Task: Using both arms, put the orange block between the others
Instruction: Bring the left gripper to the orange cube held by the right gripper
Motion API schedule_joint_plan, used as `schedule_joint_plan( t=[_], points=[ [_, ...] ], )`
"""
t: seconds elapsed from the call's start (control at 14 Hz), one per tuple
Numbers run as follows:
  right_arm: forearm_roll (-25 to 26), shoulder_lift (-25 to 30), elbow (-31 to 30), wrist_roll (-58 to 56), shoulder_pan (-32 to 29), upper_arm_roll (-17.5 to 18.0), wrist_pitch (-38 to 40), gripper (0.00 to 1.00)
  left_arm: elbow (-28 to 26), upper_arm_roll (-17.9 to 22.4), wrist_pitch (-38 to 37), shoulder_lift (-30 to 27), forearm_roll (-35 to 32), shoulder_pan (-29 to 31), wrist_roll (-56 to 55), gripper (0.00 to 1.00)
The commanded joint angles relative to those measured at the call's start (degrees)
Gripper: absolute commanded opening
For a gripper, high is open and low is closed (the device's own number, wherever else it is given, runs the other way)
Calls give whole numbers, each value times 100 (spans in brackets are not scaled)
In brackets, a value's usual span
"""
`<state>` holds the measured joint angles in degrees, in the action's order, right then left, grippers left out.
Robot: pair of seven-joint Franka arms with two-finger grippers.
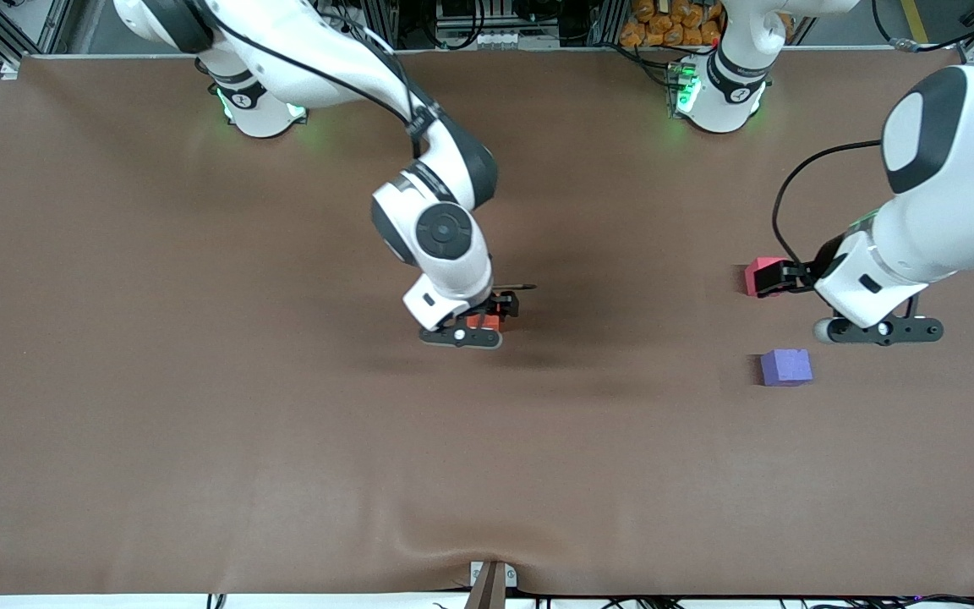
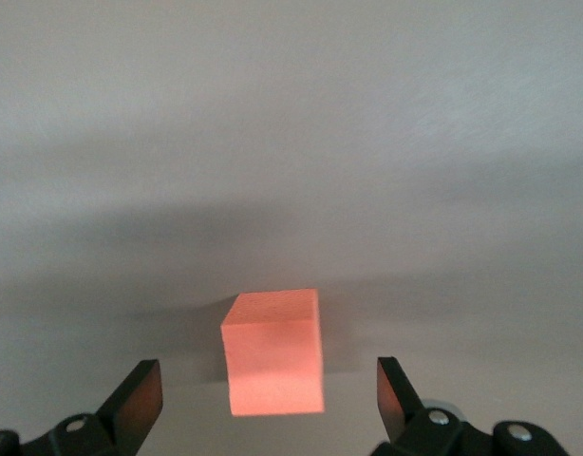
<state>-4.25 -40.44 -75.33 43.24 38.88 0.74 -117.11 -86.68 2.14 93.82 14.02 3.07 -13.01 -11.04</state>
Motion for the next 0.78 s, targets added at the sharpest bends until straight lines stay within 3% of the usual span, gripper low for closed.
schedule_joint_plan(
  t=[0.0, 0.28, 0.71],
  points=[
    [-84, 544, -175, -613, -546, 58, 555, 100, 283, 24, -31, 188, 71, -263, -380, 100],
    [-84, 852, -210, -1482, -1530, 49, 1355, 100, 678, 15, 4, 530, 203, -798, -906, 100],
    [-58, 1906, -1184, -2960, -3095, 40, 1480, 100, 776, 15, 908, 961, 440, -1361, -1181, 100]
  ],
)
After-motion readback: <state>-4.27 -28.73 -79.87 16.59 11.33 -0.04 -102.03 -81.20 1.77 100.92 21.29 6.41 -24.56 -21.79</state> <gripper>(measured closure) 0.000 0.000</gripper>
